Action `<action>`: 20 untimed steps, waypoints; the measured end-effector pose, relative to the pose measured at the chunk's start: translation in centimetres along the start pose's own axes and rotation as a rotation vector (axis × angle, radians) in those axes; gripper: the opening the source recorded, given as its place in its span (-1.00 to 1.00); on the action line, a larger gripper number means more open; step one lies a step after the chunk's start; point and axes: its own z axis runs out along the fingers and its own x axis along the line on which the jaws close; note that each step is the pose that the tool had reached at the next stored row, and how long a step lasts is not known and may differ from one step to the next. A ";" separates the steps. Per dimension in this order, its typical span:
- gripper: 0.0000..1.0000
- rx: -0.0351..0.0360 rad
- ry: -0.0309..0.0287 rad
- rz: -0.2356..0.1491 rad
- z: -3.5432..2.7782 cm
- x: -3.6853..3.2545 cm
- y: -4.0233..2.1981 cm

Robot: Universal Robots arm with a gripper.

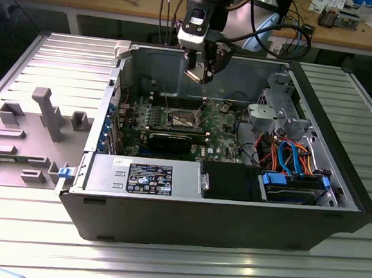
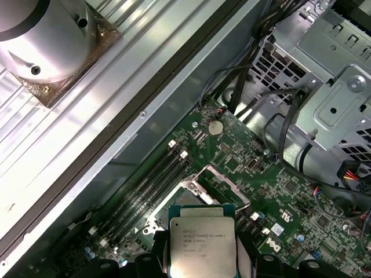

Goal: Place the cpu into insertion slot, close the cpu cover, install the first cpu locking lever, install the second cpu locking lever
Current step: 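Place the cpu into insertion slot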

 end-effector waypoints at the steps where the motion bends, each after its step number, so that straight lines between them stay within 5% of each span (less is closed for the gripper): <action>1: 0.09 0.0000 -0.0002 0.001 0.00 0.00 0.00; 20: 0.09 0.0015 -0.0046 0.026 0.04 0.00 0.00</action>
